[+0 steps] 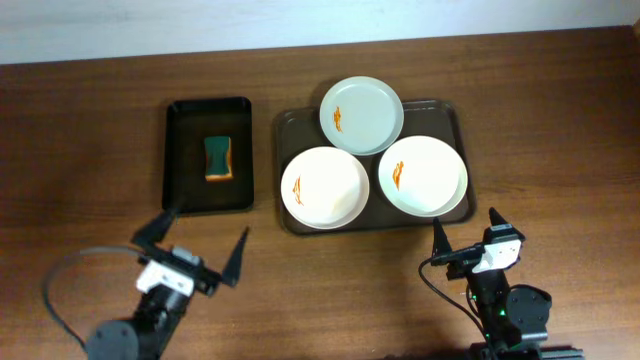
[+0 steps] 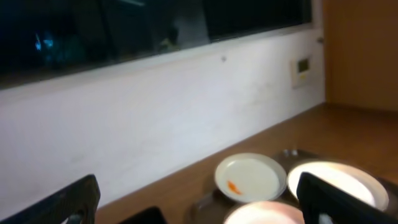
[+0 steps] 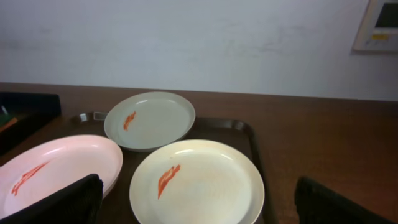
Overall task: Clean dirty plates on tray and stack at the side
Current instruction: 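Move the left gripper over the green-orange sponge in the black tray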
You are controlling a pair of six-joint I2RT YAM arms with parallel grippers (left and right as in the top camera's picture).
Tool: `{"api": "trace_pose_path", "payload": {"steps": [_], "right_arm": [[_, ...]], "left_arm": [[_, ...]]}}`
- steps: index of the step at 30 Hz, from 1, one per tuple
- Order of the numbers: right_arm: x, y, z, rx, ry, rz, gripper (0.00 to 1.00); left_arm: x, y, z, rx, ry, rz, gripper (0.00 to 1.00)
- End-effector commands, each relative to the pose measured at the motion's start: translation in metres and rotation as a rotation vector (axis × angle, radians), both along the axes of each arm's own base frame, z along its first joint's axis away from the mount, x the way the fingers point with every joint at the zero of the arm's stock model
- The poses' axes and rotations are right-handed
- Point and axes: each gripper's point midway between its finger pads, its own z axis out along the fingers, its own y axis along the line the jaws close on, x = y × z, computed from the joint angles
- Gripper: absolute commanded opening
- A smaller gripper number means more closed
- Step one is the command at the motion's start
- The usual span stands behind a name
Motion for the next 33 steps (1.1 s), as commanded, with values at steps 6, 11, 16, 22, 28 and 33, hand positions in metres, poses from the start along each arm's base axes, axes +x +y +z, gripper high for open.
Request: {"api": "trace_pose_path", "payload": {"steps": [6, 11, 16, 22, 28, 33], "right_arm": [[-0.001, 0.003, -0.002, 0.001, 0.001, 0.016, 0.98], [-0.001, 0.003, -0.002, 0.001, 0.001, 0.016, 0.98], [-0.001, 0.003, -0.002, 0.001, 0.001, 0.016, 0.98], [-0.001, 0.003, -0.002, 0.001, 0.001, 0.016, 0.98], [-0.001, 0.003, -0.002, 0.001, 0.001, 0.016, 0.98], [-0.001, 0.003, -0.002, 0.001, 0.001, 0.016, 0.98]], "left_arm": [[0.088, -0.029, -0.032, -0.02, 0.629, -0.219, 1.0], [0.121, -0.006, -0.036, 0.011, 0.76, -0.055, 0.99], [0.149, 0.036, -0.081, 0.159, 1.301, 0.17, 0.99], [0.217, 0.05, -0.133, 0.092, 1.298, 0.309, 0.99], [0.233, 0.026, -0.179, -0.048, 1.41, 0.301, 0.99], [0.23, 0.043, -0.232, -0.007, 1.522, 0.477, 0.99]]}}
